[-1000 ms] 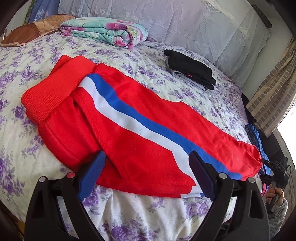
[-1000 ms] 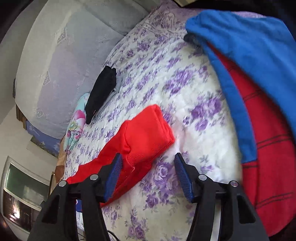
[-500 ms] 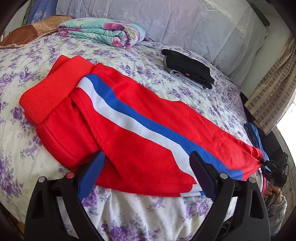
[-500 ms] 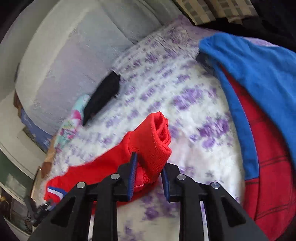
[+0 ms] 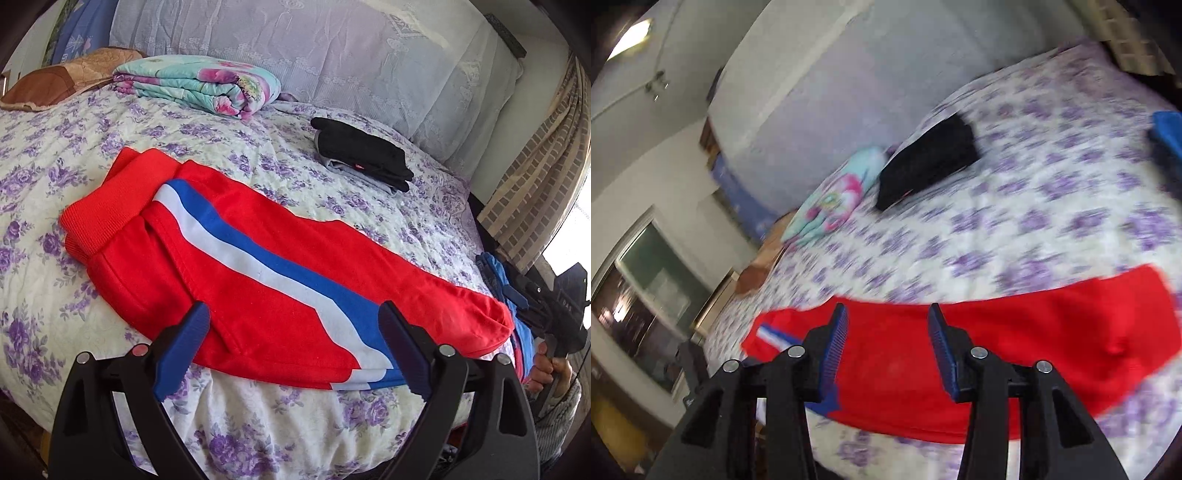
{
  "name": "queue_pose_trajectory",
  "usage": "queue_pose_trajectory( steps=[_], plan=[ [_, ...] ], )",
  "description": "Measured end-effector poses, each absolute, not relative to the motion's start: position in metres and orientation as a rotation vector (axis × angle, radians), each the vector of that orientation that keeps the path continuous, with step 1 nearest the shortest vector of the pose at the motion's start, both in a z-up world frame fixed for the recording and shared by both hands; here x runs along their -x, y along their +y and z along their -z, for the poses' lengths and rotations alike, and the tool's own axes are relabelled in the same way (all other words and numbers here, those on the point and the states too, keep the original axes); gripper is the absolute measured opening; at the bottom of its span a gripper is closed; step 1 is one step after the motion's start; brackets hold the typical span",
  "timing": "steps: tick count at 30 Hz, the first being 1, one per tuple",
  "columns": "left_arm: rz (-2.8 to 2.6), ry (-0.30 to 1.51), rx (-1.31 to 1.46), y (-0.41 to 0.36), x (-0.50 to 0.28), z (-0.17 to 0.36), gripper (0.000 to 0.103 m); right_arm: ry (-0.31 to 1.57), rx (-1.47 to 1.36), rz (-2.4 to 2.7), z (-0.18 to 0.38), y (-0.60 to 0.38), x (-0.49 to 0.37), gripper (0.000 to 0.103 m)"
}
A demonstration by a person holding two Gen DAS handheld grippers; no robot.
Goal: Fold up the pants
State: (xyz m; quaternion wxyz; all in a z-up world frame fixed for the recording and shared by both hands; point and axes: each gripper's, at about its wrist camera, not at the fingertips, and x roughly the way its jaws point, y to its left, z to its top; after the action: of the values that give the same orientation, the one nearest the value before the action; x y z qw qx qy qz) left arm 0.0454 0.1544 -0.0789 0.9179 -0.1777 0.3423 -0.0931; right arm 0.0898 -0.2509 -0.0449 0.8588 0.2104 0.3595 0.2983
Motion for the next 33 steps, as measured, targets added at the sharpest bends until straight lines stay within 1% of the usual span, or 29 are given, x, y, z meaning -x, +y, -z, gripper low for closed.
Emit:
queue_pose_trajectory(
  steps=[4, 5, 7, 8, 11, 13, 15, 19, 24, 25, 26, 27, 28, 29, 33],
  plan=[
    [0.154, 0.770, 0.342, 0.160, -0.056, 0.096, 0.090, 1.038, -0.345, -0.696, 0.098, -0.178, -0.126, 0.052],
    [0.170, 0.772, 0.338, 0.163, -0.057, 0.099, 0.090, 1.101, -0.343, -0.686, 0.111, -0.174, -0.135, 0.051],
    [0.197, 0.753, 0.343, 0.168, -0.054, 0.100, 0.090, 1.130, -0.384, -0.683, 0.106, -0.178, -0.140, 0.045],
    [0.203, 0.744, 0.356, 0.170, -0.052, 0.099, 0.090, 1.118, -0.379, -0.698, 0.092, -0.177, -0.143, 0.047],
    [0.205, 0.707, 0.411, 0.179, -0.048, 0.095, 0.090, 0.990, -0.304, -0.798, 0.043, -0.157, -0.157, 0.047],
    [0.213, 0.701, 0.440, 0.183, -0.048, 0.095, 0.090, 0.977, -0.272, -0.863, 0.030, -0.133, -0.179, 0.047],
    [0.216, 0.699, 0.463, 0.186, -0.048, 0.094, 0.090, 1.007, -0.213, -0.871, 0.033, -0.107, -0.207, 0.047],
    [0.204, 0.695, 0.473, 0.191, -0.045, 0.088, 0.090, 1.091, -0.112, -0.837, 0.065, -0.068, -0.247, 0.047],
    [0.177, 0.680, 0.500, 0.206, -0.036, 0.082, 0.090, 1.161, -0.074, -0.853, 0.096, -0.050, -0.265, 0.046],
    [0.168, 0.682, 0.507, 0.210, -0.034, 0.082, 0.090, 1.170, -0.057, -0.861, 0.100, -0.046, -0.266, 0.038],
    [0.159, 0.682, 0.512, 0.214, -0.033, 0.082, 0.091, 1.165, -0.036, -0.873, 0.101, -0.045, -0.262, 0.025],
    [0.154, 0.680, 0.519, 0.217, -0.032, 0.081, 0.091, 1.150, -0.005, -0.886, 0.100, -0.043, -0.258, 0.021],
    [0.133, 0.679, 0.524, 0.222, -0.030, 0.081, 0.093, 1.116, 0.034, -0.893, 0.095, -0.041, -0.251, 0.016],
    [0.113, 0.674, 0.530, 0.226, -0.030, 0.081, 0.094, 1.083, 0.063, -0.898, 0.088, -0.040, -0.246, 0.014],
    [0.074, 0.661, 0.587, 0.245, -0.029, 0.084, 0.094, 1.005, 0.086, -0.862, 0.073, -0.043, -0.243, 0.013]
  ],
)
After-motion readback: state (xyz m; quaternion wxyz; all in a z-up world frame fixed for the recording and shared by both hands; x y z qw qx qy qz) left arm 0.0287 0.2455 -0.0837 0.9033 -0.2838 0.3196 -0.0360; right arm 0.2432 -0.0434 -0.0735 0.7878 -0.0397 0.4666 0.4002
